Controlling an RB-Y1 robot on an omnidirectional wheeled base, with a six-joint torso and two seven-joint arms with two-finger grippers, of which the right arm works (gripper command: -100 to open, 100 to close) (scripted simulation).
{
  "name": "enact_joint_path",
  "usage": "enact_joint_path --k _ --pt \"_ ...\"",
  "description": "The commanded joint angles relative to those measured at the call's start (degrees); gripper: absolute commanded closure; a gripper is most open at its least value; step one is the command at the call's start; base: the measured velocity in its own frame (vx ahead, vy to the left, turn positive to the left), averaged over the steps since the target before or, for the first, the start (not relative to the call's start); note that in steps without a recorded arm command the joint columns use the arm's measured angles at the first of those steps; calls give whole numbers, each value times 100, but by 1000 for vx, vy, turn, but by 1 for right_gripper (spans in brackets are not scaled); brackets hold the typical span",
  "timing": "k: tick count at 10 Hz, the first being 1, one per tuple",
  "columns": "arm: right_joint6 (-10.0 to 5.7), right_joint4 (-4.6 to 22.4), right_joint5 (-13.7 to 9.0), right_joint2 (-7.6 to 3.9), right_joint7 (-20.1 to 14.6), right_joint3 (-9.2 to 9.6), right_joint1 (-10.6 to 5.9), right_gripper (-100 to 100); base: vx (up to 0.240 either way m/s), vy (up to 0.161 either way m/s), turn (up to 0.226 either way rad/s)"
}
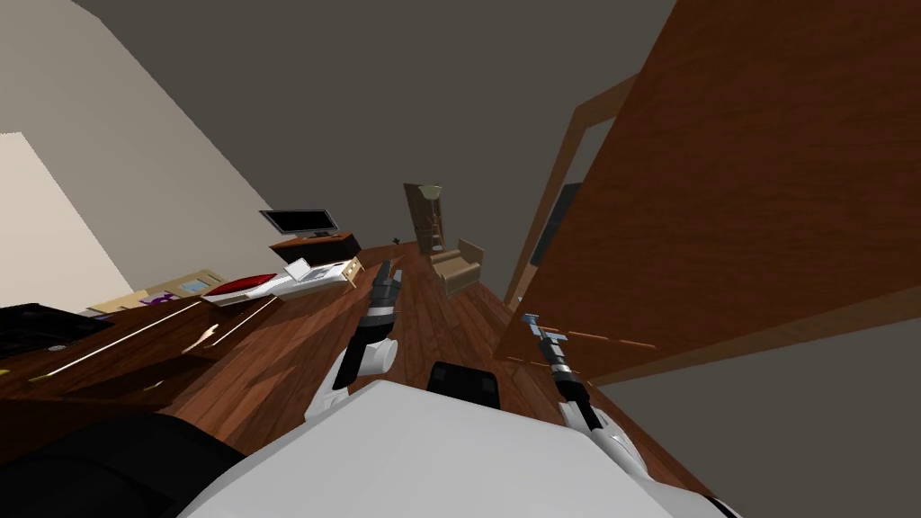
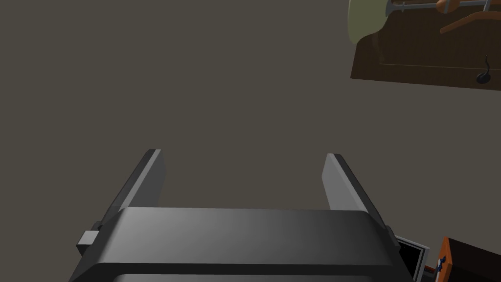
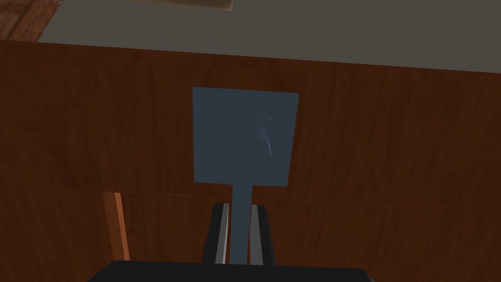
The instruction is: Pull the door open
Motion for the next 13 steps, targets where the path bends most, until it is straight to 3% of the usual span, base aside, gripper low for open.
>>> enact_joint_path --k 1,2,5,7,9,10,13 --pt "0 0 0 0 0 0 0 100 -61 -15 19" --pt "-188 13 50 -81 -104 66 109 100 -131 -35 162" --pt "-242 17 63 -104 -131 84 141 100 -108 -43 38" --pt "-491 36 125 -207 -257 168 288 100 -102 -32 102" --pt "-491 36 125 -207 -257 168 288 100 -90 -47 33" --pt "-680 51 172 -285 -352 231 399 100 -140 -70 134" --pt "-878 66 222 -367 -452 297 516 100 -153 -57 90"
